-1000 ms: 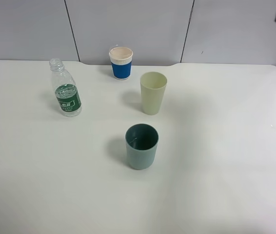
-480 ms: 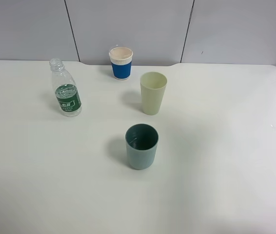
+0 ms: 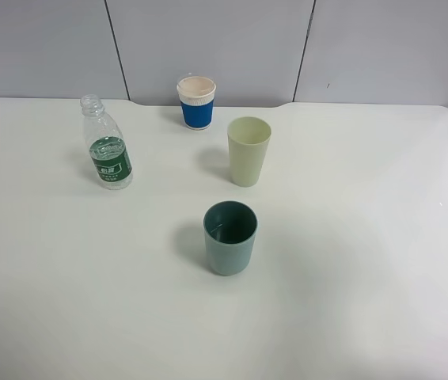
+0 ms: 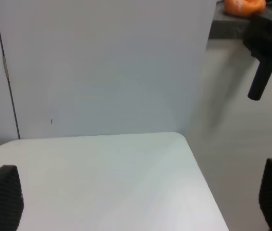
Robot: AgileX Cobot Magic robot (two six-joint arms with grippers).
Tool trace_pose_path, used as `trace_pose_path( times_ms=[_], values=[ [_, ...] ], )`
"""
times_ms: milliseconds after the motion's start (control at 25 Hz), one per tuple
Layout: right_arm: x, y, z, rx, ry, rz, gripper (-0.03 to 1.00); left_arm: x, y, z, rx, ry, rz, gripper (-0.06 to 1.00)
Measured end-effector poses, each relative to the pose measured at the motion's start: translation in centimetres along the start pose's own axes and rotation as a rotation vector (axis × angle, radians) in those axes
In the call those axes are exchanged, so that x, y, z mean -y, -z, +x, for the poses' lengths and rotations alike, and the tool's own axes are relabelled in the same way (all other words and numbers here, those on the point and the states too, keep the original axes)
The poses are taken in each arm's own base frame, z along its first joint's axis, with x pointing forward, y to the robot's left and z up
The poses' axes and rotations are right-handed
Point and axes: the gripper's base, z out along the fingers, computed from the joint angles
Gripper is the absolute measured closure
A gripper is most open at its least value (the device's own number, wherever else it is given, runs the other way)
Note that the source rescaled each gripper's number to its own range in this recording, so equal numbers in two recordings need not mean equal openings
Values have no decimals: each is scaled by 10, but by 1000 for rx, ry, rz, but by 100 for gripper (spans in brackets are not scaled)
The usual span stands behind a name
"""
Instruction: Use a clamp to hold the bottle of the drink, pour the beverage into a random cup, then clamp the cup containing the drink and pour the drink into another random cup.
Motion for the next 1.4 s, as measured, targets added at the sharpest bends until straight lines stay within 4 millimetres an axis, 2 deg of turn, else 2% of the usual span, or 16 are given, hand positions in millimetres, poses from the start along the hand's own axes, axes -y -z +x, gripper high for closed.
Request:
trace_pose_path(
  times_ms=[360,600,760,1040,1400],
  values=[
    [-2,32,22,-91,24,-49,-3,0,0,0,0,0,0,-6],
    [-6,43,38,-138,5,-75,-3,0,0,0,0,0,0,-6],
    [-8,38,57,-204,7,-84,-3,0,0,0,0,0,0,-6],
    [-12,37,73,-334,-3,-117,-3,0,0,0,0,0,0,-6],
    [-13,36,75,-344,-2,-119,-3,0,0,0,0,0,0,-6]
  ],
)
